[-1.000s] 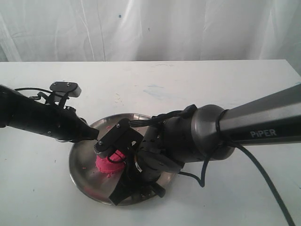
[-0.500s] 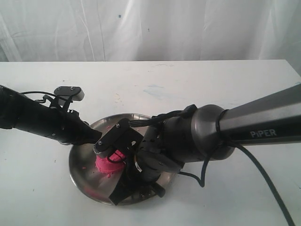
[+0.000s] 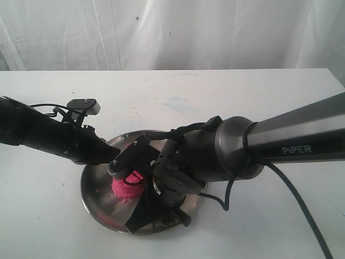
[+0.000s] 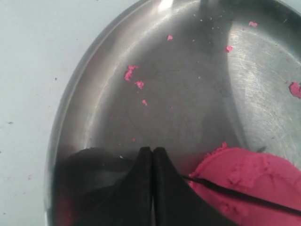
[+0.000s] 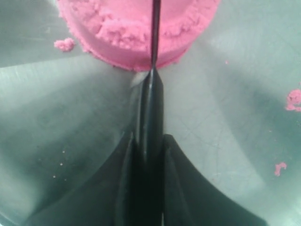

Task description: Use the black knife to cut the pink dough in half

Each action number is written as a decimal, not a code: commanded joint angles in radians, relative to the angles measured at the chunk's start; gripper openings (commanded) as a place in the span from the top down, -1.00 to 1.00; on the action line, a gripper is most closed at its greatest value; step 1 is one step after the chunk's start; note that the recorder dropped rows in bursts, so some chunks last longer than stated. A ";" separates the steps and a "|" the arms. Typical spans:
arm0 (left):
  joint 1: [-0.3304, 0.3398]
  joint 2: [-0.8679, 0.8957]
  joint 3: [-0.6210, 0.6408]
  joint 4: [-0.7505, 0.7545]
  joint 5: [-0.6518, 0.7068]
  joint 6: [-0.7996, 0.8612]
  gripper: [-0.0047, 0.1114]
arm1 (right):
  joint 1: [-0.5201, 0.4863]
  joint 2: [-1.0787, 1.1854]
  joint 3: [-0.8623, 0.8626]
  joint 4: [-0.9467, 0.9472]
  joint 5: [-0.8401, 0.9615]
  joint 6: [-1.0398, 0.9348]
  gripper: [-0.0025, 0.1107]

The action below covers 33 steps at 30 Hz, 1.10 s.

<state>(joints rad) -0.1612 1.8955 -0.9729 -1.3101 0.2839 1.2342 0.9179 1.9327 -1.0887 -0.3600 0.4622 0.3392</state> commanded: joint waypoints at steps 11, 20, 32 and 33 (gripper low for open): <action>-0.001 -0.112 -0.005 0.058 0.049 -0.005 0.92 | -0.001 0.014 -0.006 0.001 0.045 -0.024 0.96; -0.001 -0.248 -0.005 0.133 0.049 -0.082 0.92 | -0.001 0.014 -0.006 0.011 0.051 -0.026 0.96; -0.001 -0.423 -0.005 0.265 0.092 -0.248 0.92 | -0.001 0.014 -0.019 0.101 0.120 -0.111 0.96; -0.001 -0.436 -0.005 0.268 0.099 -0.256 0.92 | -0.001 0.012 -0.027 0.101 0.146 -0.111 0.96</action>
<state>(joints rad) -0.1612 1.4931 -0.9751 -1.0541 0.3476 1.0115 0.9179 1.9347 -1.1096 -0.2787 0.5255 0.2430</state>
